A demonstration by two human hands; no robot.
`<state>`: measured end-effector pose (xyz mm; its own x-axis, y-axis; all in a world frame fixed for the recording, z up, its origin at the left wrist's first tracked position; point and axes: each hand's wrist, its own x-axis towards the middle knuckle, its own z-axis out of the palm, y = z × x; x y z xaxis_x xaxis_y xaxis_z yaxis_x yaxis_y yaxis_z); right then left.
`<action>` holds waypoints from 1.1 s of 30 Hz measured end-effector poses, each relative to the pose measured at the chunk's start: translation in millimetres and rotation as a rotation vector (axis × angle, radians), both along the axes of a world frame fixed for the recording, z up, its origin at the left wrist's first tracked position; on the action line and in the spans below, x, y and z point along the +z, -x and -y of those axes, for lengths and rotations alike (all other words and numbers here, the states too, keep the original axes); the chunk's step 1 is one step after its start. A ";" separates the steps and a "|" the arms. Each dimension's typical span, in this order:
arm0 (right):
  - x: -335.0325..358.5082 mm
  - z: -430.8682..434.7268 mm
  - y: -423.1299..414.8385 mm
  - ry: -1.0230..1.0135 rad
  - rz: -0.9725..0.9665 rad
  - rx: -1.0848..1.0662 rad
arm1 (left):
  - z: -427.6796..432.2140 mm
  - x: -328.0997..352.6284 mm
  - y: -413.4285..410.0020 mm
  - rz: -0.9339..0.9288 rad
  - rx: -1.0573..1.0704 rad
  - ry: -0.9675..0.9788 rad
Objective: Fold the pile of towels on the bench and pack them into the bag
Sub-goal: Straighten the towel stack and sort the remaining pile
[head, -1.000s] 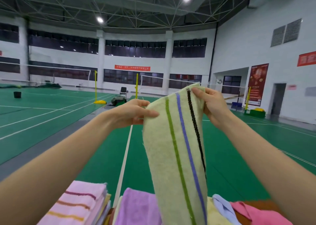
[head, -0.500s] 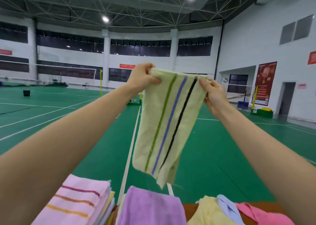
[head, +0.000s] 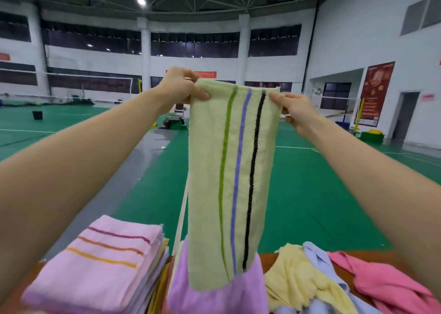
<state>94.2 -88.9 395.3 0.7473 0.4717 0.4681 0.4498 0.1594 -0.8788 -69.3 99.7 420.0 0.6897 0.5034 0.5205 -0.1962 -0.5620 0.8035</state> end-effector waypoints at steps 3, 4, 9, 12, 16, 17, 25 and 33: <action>3.3 -2.5 -4.2 -0.032 -0.080 0.046 | 1.2 5.9 -9.7 0.002 0.049 0.119; 3.8 -4.0 -3.7 -0.080 -0.124 0.068 | 1.9 7.7 -13.5 0.009 0.048 0.182; 9.1 -4.8 0.9 -0.199 -0.154 0.107 | 2.6 14.3 -14.9 0.039 0.015 0.222; 4.6 1.9 5.0 -0.168 -0.123 0.143 | 5.1 8.3 -5.7 0.055 -0.009 0.215; -17.0 20.4 18.1 -0.223 -0.129 0.225 | 20.7 -12.1 16.2 0.027 -0.087 0.190; -25.3 27.7 23.3 -0.218 -0.127 0.242 | 25.6 -19.1 22.9 0.025 -0.112 0.187; -121.0 84.6 66.9 0.018 -0.078 0.339 | 56.4 -108.4 82.6 -0.237 -0.233 0.332; -178.7 81.7 57.3 0.068 -0.204 0.344 | 51.3 -147.3 77.4 -0.495 -0.318 0.463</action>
